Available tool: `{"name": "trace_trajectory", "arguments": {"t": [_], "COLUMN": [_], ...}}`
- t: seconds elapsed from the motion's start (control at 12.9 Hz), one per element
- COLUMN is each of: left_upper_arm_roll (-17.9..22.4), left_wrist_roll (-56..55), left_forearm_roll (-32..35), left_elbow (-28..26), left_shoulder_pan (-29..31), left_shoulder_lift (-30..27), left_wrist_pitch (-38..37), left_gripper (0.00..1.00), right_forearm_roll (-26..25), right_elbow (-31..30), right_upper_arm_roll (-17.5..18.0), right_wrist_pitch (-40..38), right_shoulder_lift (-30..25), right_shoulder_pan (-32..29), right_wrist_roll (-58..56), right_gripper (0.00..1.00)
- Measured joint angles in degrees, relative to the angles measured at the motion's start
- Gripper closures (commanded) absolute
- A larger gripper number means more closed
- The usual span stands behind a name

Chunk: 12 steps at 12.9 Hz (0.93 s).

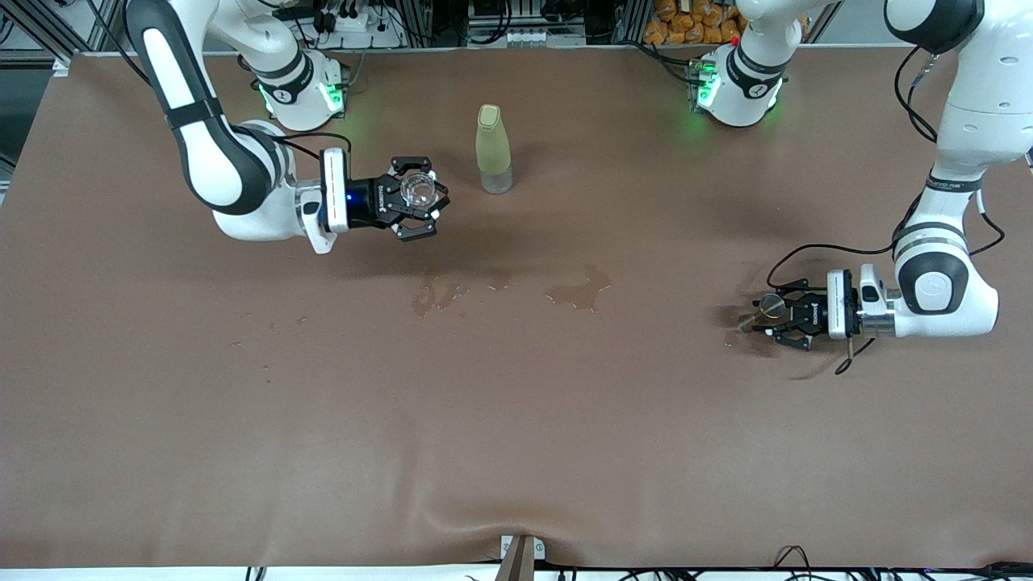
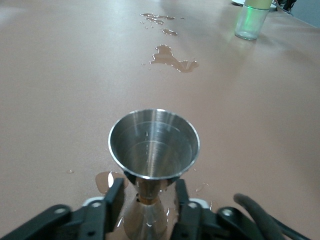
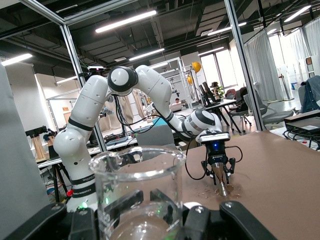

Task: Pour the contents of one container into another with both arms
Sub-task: 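Grasp the steel jigger with the left gripper and lift it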

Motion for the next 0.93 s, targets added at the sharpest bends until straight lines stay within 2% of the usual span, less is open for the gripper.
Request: {"name": "trace_trajectory", "arguments": {"t": [0.08, 0.31, 0.62, 0.93], "left_upper_arm_roll": [0.0, -0.1, -0.5, -7.1], "left_wrist_roll": [0.1, 0.2, 0.2, -0.5], "left_forearm_roll": [0.0, 0.0, 0.0, -2.7], "left_elbow": [0.1, 1.4, 2.9, 6.5], "left_shoulder_pan": [0.0, -0.3, -2.1, -2.7], "left_shoulder_lift": [0.0, 0.0, 0.0, 0.0], "left_wrist_pitch": [0.1, 0.0, 0.1, 0.1], "left_gripper": [0.87, 1.00, 1.00, 1.00], "right_forearm_roll": [0.0, 0.0, 0.0, 0.1], "right_elbow": [0.0, 0.0, 0.0, 0.0], "right_upper_arm_roll": [0.0, 0.0, 0.0, 0.0], "right_wrist_pitch": [0.0, 0.0, 0.0, 0.9], "right_shoulder_lift": [0.0, 0.0, 0.0, 0.0], "right_shoulder_pan": [0.0, 0.0, 0.0, 0.0], "right_wrist_roll": [0.0, 0.0, 0.0, 0.0], "right_gripper": [1.00, 1.00, 1.00, 1.00]}}
